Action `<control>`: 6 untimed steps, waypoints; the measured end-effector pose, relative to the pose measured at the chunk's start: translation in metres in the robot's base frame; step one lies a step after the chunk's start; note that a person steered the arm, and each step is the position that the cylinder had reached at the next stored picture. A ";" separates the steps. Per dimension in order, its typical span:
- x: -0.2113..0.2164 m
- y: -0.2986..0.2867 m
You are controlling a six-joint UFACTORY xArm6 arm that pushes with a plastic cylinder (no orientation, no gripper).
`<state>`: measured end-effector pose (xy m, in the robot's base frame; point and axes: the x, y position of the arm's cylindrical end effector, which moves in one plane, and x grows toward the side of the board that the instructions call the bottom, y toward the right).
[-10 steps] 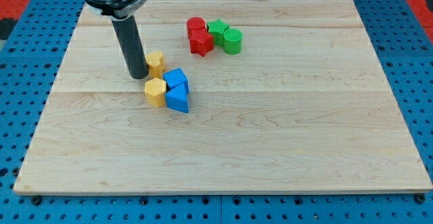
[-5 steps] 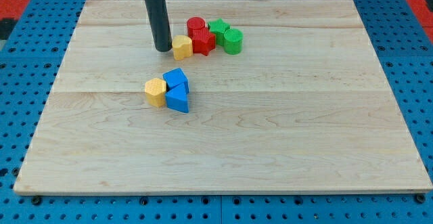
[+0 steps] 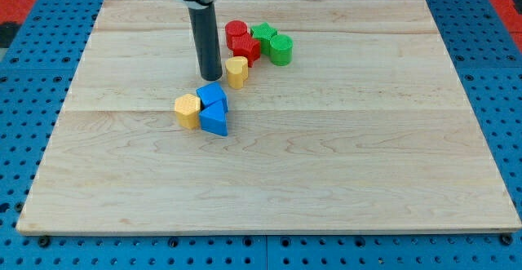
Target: Push the yellow heart towards group of blocks
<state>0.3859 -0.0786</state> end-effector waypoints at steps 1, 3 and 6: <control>0.003 0.038; -0.001 0.083; -0.021 0.091</control>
